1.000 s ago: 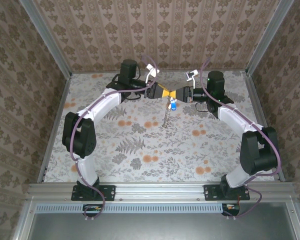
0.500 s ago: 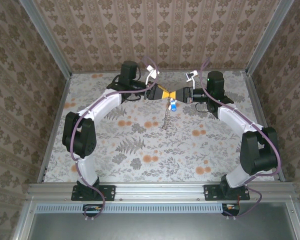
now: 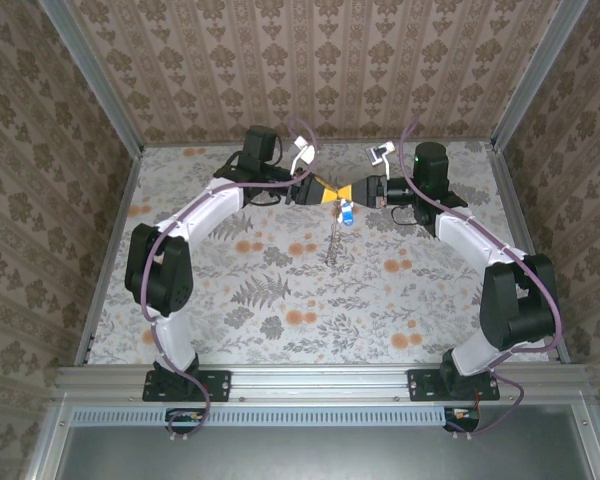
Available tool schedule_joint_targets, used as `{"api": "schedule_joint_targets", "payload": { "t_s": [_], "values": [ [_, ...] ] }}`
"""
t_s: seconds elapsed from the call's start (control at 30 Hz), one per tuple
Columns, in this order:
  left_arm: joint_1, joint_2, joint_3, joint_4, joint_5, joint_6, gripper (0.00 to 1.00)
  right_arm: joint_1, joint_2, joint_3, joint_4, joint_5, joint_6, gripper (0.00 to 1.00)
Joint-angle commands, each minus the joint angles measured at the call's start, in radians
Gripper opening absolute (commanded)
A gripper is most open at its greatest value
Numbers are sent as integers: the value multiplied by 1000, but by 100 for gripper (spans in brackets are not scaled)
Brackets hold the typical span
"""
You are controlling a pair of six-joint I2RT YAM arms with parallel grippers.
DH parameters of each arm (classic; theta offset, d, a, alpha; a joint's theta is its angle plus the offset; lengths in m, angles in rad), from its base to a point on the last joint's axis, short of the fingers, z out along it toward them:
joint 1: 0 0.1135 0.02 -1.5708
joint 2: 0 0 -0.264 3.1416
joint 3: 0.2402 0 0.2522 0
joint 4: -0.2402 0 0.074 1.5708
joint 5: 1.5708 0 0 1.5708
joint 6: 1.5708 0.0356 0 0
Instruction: Put the keys on the keyring
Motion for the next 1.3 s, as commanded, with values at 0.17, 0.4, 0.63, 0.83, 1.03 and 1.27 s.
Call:
{"api": "schedule_joint_targets", "payload": {
  "t_s": [0.17,0.4,0.63,0.83,1.03,1.27],
  "values": [
    [-56,-5,1,79,-10,-65,0,-9,-13,24,83,83,34,1],
    [-14,-28,-142,583,-106,-447,0,-26,-23,-6,141,101,80,35],
    [-3,-31,-158,697,-141,-540,0,-42,-64,-66,155,109,87,43],
    [6,-37,-164,733,-155,-572,0,-47,-88,-119,173,114,94,45],
    [10,-43,-169,737,-169,-575,0,-46,-92,-138,200,105,109,43],
    [17,-47,-176,753,-187,-589,0,-44,-85,-155,243,105,135,21]
  ]
}}
